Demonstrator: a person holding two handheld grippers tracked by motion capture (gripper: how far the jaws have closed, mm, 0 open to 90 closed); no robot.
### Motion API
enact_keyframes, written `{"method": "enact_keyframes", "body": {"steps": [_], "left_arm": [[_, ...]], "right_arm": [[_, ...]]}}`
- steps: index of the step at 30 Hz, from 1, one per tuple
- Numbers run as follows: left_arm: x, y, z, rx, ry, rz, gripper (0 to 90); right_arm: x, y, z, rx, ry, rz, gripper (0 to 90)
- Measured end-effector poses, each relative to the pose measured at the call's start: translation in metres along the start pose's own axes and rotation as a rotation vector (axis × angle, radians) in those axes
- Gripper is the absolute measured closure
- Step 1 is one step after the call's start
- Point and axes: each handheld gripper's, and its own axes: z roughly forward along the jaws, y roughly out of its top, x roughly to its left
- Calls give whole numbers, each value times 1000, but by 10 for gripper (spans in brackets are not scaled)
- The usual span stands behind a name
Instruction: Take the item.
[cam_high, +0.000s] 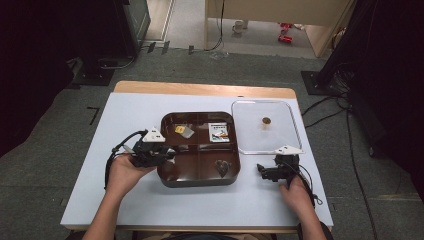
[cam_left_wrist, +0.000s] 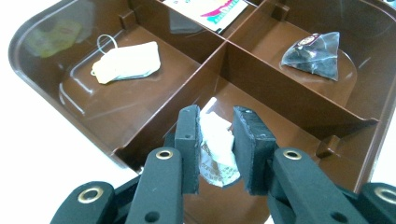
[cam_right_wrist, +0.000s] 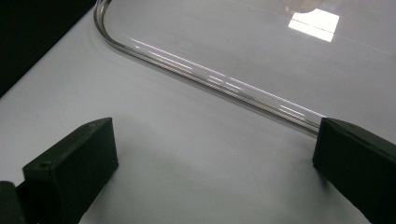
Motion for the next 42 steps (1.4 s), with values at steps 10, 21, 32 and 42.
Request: {"method": "enact_keyframes", "body": {"steps": [10, 21, 32, 42], "left_arm": [[13, -6, -17, -26, 23, -30, 728], [30, -18, -28, -31, 68, -85, 727], [47, -32, -26, -1, 98, -145, 725], [62, -43, -12, 52, 113, -190, 722]], "right_arm": [[0, 0, 0, 0, 0, 0, 0], [0, 0, 0, 0, 0, 0, 0], [0, 0, 0, 0, 0, 1, 0], [0, 0, 0, 0, 0, 0, 0]]}}
